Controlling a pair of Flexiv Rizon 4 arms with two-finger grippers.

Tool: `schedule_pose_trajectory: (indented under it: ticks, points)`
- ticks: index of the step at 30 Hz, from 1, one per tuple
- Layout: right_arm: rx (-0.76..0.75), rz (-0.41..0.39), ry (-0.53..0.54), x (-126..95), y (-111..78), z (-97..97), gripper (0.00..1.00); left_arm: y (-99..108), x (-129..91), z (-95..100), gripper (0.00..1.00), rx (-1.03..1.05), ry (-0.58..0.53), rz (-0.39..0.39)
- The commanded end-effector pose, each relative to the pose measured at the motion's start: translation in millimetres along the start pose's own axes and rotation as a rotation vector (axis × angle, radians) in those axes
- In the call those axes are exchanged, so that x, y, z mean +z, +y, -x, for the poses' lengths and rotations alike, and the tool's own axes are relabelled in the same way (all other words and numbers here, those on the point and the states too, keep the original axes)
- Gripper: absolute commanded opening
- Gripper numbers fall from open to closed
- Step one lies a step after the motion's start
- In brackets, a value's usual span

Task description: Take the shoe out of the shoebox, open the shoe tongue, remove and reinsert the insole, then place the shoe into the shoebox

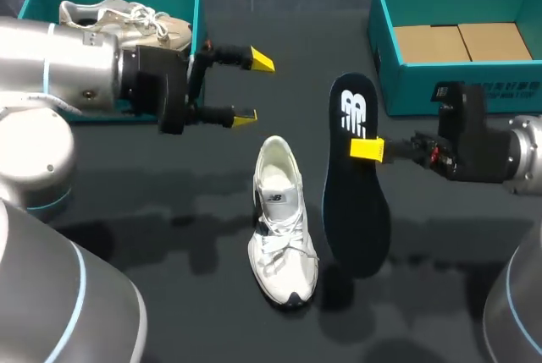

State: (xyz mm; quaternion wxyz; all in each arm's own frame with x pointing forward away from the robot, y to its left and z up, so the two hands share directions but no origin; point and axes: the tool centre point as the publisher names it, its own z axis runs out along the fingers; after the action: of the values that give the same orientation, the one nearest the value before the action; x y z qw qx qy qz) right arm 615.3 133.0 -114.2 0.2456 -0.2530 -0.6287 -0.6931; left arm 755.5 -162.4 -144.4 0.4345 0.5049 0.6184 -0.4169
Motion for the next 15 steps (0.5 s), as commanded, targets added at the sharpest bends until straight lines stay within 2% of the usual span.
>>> schedule_pose_trajectory:
  ticks: [1, 5, 8, 12, 14, 15]
  points:
    - [0.002, -0.006, 0.056, 8, 2.6, 23.0, 0.0, -3, 0, -4.0, 1.0, 0.003, -0.12, 0.005]
    - [0.002, -0.006, 0.056, 8, 2.6, 23.0, 0.0, -3, 0, -4.0, 1.0, 0.003, -0.12, 0.005]
    - [0.002, -0.006, 0.056, 8, 2.6, 23.0, 0.0, -10, -2, -11.0, 1.0, 0.071, -0.143, 0.027]
    - [0.125, 0.0, 0.1, 8, 11.8, 44.9, 0.0, -18, -5, -10.0, 1.0, 0.1, -0.176, 0.012]
    - [0.21, 0.028, 0.126, 6, 18.1, 57.5, 0.0, -20, -6, -8.8, 1.0, 0.11, -0.186, 0.013]
    - [0.233, 0.0, 0.12, 5, 21.6, 64.0, 0.0, -21, -7, -8.3, 1.0, 0.112, -0.19, 0.011]
